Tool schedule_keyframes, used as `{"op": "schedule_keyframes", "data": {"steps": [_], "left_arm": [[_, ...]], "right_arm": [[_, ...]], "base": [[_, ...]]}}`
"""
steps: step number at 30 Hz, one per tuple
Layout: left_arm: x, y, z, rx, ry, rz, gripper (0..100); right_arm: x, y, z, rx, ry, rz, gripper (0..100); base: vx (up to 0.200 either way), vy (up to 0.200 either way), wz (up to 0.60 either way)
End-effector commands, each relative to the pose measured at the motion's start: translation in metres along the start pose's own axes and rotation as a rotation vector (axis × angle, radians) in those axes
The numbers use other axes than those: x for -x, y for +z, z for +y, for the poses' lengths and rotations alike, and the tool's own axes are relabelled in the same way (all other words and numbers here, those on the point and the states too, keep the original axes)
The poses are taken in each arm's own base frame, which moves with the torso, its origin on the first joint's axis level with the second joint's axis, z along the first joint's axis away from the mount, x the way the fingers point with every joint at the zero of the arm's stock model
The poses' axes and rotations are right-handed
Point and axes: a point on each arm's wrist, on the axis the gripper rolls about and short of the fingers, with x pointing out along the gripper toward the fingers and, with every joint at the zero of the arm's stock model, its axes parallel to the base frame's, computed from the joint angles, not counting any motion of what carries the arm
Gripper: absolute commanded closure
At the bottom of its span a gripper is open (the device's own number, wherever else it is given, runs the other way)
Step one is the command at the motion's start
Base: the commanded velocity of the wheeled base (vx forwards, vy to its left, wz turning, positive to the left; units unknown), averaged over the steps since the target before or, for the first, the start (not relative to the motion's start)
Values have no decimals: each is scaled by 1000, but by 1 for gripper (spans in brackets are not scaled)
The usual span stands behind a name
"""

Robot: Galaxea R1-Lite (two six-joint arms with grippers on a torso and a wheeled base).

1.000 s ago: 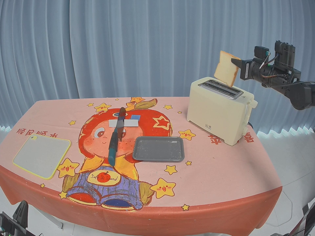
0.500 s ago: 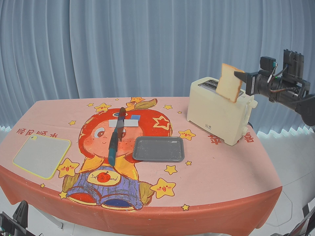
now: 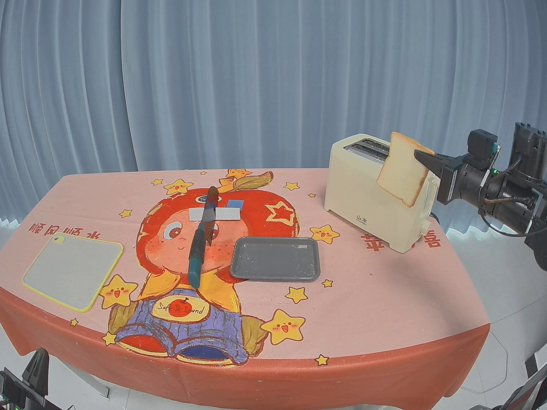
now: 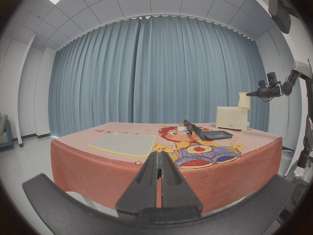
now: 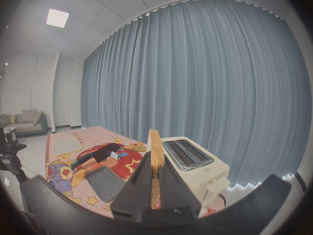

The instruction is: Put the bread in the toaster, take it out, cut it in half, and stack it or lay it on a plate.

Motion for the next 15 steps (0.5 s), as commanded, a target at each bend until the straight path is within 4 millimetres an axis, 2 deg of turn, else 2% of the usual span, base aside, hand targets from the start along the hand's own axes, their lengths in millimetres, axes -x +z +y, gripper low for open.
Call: {"op": "schedule_keyframes", "data": {"steps": [1,8,10,15], "left_arm": [[-1,-5,0,0,1,17,100],[-1,-5,0,0,1,17,100],[-1,-5,0,0,1,19,100],[-1,-5,0,0,1,19,100]], "right_arm": [[3,-12,2,-34,12,19,100],[8,-10,9,-74,30,9,100],[18,-16,11,-72,33,26,100],[33,-11,12,-72,22,-27,100]], "base": [[0,0,0],[0,0,0],[0,0,0],[0,0,0]]}}
